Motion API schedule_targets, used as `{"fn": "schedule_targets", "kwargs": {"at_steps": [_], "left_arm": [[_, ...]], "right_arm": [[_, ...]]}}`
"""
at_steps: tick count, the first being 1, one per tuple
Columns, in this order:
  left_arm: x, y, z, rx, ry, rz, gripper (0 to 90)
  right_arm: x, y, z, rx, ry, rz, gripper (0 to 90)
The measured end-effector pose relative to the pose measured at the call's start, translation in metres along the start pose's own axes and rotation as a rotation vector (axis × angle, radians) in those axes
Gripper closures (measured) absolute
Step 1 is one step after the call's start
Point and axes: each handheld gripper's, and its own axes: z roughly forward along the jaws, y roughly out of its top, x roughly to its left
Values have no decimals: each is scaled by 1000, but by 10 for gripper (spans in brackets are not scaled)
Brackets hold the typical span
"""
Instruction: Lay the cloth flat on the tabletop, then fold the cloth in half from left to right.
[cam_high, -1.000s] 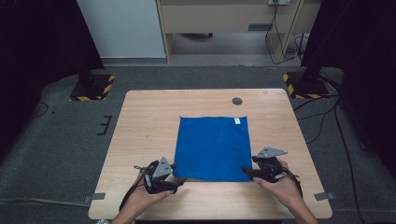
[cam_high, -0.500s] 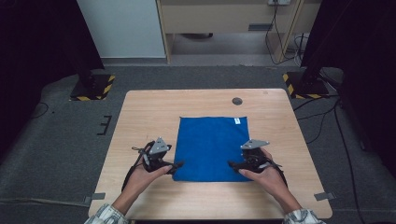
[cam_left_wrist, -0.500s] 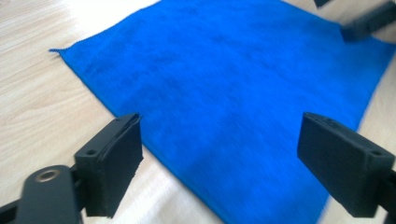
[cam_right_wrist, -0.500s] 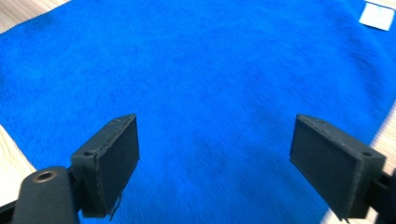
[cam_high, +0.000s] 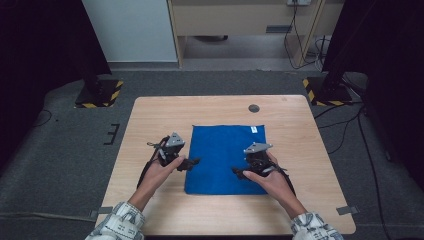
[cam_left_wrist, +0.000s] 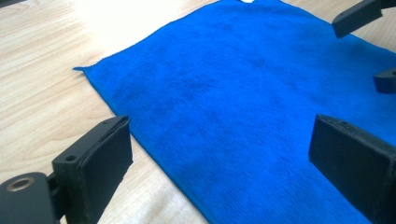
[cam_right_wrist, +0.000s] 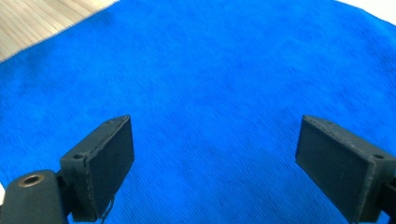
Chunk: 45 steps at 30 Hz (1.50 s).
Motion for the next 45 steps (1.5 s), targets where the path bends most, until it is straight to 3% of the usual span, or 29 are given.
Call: {"fn": "schedule_targets", "kwargs": {"at_steps": [14,18,27,41,45], "left_arm": [[15,12,2,-18,37,-36,58],[20,19,3,-33,41,-51,59],[31,23,8,-28,57,-72,61],[50,21,-3,-39,96,-88,64],[53,20,-8,-39,113,-61,73]], "right_arm": [[21,17,12,-13,33,-42,138],[28,22,14,-29,61,-43,153],[68,36,27,-16,166,-103,313],[105,42,47,4,232,-175,501],[116,43,51,5,251,-196,595]]}}
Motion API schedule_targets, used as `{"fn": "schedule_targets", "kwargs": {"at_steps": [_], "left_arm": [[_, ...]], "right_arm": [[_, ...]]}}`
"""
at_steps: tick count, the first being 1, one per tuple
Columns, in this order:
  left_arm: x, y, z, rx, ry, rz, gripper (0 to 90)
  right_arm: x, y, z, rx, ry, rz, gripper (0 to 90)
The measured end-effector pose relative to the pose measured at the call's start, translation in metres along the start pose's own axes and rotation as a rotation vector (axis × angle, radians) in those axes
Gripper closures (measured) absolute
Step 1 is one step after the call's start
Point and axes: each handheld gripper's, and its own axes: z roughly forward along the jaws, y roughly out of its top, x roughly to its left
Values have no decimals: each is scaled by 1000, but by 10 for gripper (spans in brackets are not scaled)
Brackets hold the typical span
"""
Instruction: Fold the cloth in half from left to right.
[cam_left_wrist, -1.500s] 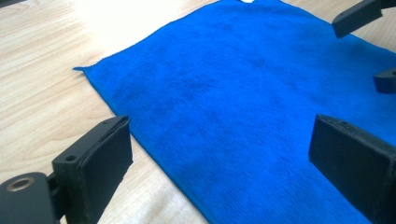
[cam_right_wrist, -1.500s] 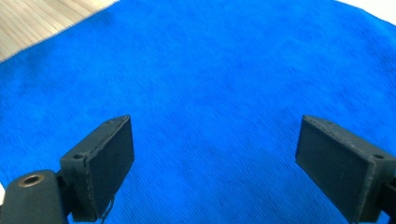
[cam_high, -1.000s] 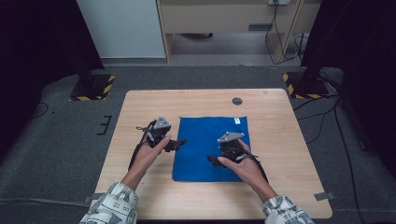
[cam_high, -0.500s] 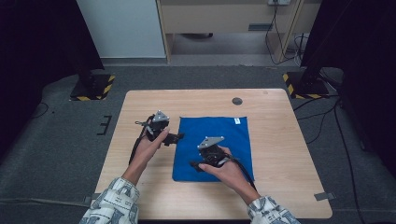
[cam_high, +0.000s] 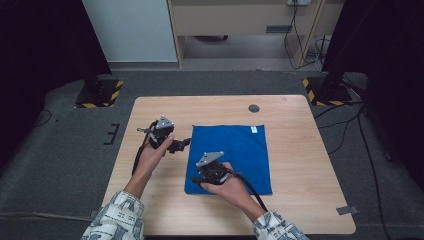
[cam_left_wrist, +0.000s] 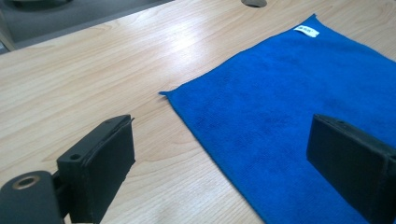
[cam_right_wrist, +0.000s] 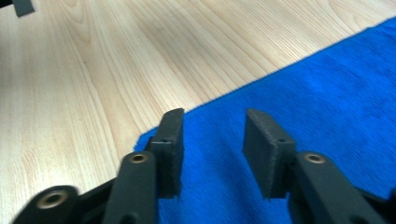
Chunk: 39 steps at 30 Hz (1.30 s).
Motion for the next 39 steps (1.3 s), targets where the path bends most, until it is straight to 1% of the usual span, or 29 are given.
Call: {"fn": "schedule_targets", "kwargs": {"at_steps": [3,7,9,11,14,16,17,19,21,22,23,25,26,27,28,29,32,33,34,35,37,38,39], "left_arm": [[1,1,-1,9,4,6,73],[2,1,-2,15,5,-7,72],[2,1,-4,14,11,-13,72],[3,1,-7,14,13,-10,72],[3,2,-8,13,12,-8,72],[4,2,-9,12,12,-9,73],[5,2,-9,10,9,-14,74],[5,2,-8,12,12,-16,75],[5,2,-8,14,12,-18,76],[4,1,-7,19,11,-16,76],[3,1,-7,30,9,-11,75],[3,1,-7,29,8,-10,76],[3,1,-7,29,8,-10,76],[4,0,-6,28,7,-11,76],[4,0,-6,28,8,-12,76],[5,0,-5,27,9,-21,77],[7,0,-5,25,10,-26,77],[8,0,-5,26,8,-29,77],[8,0,-6,19,7,-39,78],[8,0,-6,18,10,-42,78],[9,0,-6,22,8,-46,78],[9,0,-6,23,6,-47,78],[9,0,-6,24,7,-50,78]], "right_arm": [[3,2,3,-10,9,-7,641],[9,3,6,-13,19,-5,688],[12,4,7,-13,24,-13,712],[15,5,8,-13,30,-24,739],[19,7,10,-15,34,-33,746],[21,6,13,-10,35,-38,734],[23,6,14,-3,30,-48,718],[26,5,17,5,36,-47,689],[29,4,19,14,25,-65,644],[29,4,19,14,25,-65,644],[32,3,21,25,18,-59,588],[34,1,23,35,12,-74,542],[34,1,23,35,12,-74,542],[36,-2,26,54,7,-75,496],[36,-2,26,54,7,-75,496],[37,-5,28,65,3,-74,477],[38,-7,30,73,-9,-86,491],[39,-8,30,66,-24,-94,522],[39,-9,29,58,-46,-96,654],[39,-10,28,54,-53,-91,687],[38,-10,27,55,-68,-96,812],[37,-10,27,57,-69,-87,845],[35,-10,27,56,-64,-67,861]]}}
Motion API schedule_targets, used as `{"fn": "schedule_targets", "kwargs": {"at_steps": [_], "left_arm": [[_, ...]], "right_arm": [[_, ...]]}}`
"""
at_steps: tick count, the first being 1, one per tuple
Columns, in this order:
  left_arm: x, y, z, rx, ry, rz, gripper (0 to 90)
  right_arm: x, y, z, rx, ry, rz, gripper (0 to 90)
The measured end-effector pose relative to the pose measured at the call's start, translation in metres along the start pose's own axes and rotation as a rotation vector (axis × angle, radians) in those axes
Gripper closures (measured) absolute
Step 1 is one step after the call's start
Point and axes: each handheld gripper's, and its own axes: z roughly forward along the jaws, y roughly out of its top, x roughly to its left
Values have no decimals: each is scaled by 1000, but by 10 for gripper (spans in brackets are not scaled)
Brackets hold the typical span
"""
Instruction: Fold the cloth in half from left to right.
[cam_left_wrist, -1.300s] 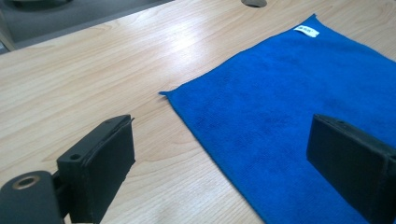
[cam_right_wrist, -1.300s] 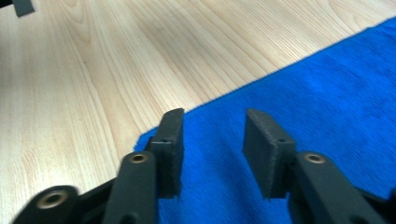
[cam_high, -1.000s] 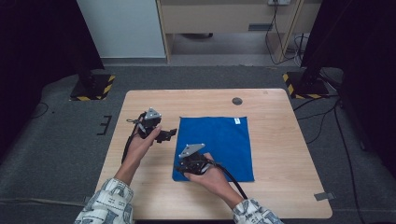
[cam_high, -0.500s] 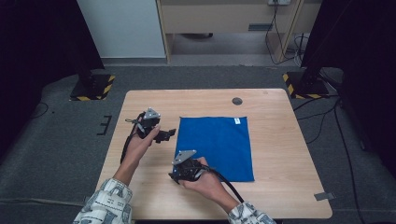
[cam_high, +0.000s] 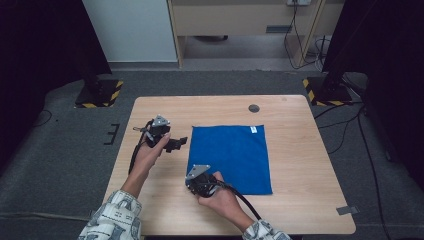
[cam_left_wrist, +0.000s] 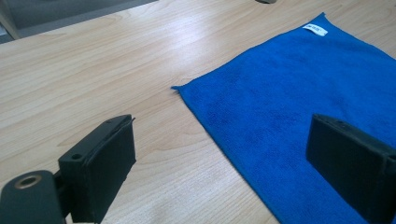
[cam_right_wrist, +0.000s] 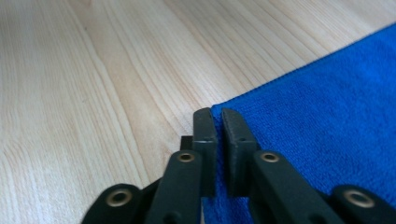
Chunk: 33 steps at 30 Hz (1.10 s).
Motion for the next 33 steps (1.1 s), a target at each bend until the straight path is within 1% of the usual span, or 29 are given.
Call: {"fn": "schedule_targets", "kwargs": {"at_steps": [1,4,5,6,7,8,10,11,12,13,14,15,16,17,18,19,21,22,24,25,26,27,28,29,31,32,33], "left_arm": [[0,0,0,1,5,-7,82],[0,1,1,-9,-15,-26,89],[0,1,1,-9,-15,-26,96],[0,0,2,-9,-15,-28,112],[1,1,6,4,-26,-25,113],[1,2,8,10,-28,-22,113],[2,2,11,12,-25,-19,139],[3,3,15,15,-23,-20,139],[5,4,23,32,-14,-15,159],[5,4,23,32,-14,-15,176],[8,4,32,34,8,1,218],[9,5,37,57,10,12,242],[9,5,42,84,9,18,247],[9,5,47,95,25,28,266],[10,5,51,104,33,32,286],[11,6,54,103,41,31,289],[12,6,59,76,39,12,311],[13,5,62,72,42,6,320],[14,4,64,74,50,8,332],[18,0,69,103,69,16,332],[18,0,69,103,69,16,332],[20,-3,71,114,71,0,332],[23,-5,74,117,63,-15,345],[25,-8,78,122,73,-7,349],[26,-10,81,128,72,-7,352],[26,-12,85,141,78,-9,349],[26,-13,86,136,83,-3,340]], "right_arm": [[-1,0,0,0,7,21,866],[1,0,-2,-22,23,26,870],[1,0,-2,-22,23,26,870],[6,2,-4,-30,47,30,869],[8,2,-3,-34,51,25,869],[10,2,-3,-35,56,24,868],[12,3,-3,-36,64,23,868],[13,3,-2,-44,72,25,867],[16,3,-1,-48,78,24,865],[16,3,-1,-48,78,24,865],[19,3,-1,-53,82,22,864],[19,3,-1,-57,81,23,864],[19,3,-2,-58,84,25,864],[19,3,-3,-62,84,29,864],[19,3,-4,-64,85,31,864],[19,3,-5,-68,89,33,865],[20,3,-6,-68,96,26,864],[21,3,-5,-67,98,21,864],[22,2,-5,-66,103,19,864],[25,2,-3,-64,105,11,863],[25,2,-3,-61,103,10,862],[25,2,-3,-61,103,10,862],[25,1,-2,-65,104,15,861],[24,1,-1,-66,105,15,861],[24,1,-1,-63,107,16,861],[24,0,1,-60,105,18,860],[25,0,1,-60,105,17,860]]}}
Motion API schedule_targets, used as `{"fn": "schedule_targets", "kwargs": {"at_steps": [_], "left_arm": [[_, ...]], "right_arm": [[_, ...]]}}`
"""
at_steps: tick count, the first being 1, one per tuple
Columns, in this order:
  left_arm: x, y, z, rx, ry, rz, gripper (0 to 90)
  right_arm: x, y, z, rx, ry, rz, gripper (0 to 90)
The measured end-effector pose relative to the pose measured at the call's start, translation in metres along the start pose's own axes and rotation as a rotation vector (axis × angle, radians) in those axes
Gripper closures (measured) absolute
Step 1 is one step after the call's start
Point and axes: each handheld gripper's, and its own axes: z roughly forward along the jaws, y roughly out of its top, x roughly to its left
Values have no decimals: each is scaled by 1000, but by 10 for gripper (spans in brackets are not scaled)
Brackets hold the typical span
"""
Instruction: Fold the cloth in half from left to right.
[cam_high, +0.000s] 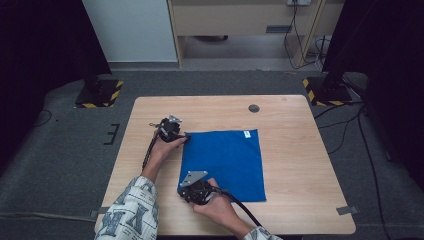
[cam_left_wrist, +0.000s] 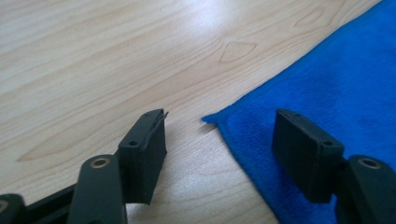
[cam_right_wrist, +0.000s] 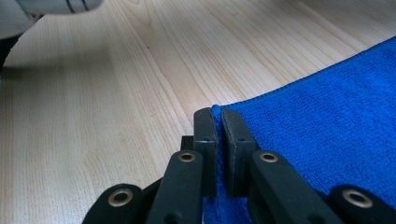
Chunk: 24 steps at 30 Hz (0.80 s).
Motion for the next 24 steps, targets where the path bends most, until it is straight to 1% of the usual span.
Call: {"fn": "schedule_targets", "kwargs": {"at_steps": [2,3,4,5,6,7,8,9,10,11,12,13,15,16,18,19,20,21,24], "left_arm": [[0,0,2,-15,10,0,335],[0,0,2,-15,10,0,334],[-1,0,3,-27,2,6,357],[-2,0,3,-33,-2,6,398],[-4,0,3,-31,-13,18,447],[-5,1,2,-30,-22,23,519],[-5,1,2,-30,-22,23,580],[-7,1,2,-28,-27,22,580],[-12,3,2,-19,-44,26,733],[-12,3,2,-19,-44,26,772],[-14,3,2,-14,-48,25,772],[-16,4,1,-8,-61,11,853],[-17,4,1,-6,-59,10,875],[-18,5,-1,2,-62,6,879],[-18,6,-3,1,-64,3,880],[-20,7,-6,-2,-61,8,880],[-22,10,-14,-19,-61,12,880],[-22,10,-14,-19,-61,12,880],[-24,16,-28,-40,-62,18,881]], "right_arm": [[1,-1,-1,-6,-3,-3,860],[1,-1,-1,-6,-3,-3,860],[2,-1,-2,-8,-6,-5,861],[3,-1,-3,-8,-9,-8,861],[3,-1,-4,-10,-10,-11,862],[4,-1,-4,-8,-11,-16,862],[5,-1,-6,-7,-14,-17,862],[5,-1,-6,-7,-14,-17,862],[4,-1,-8,-14,-14,-18,863],[4,-1,-8,-14,-14,-18,863],[3,-1,-9,-14,-18,-17,863],[3,-1,-9,-17,-14,-12,864],[4,-1,-9,-17,-15,-15,865],[5,-2,-9,-15,-16,-16,866],[6,-2,-9,-17,-18,-19,866],[8,-1,-10,-18,-23,-23,866],[8,0,-11,-20,-25,-24,866],[8,0,-11,-20,-25,-24,866],[9,4,-18,-37,-49,-11,867]]}}
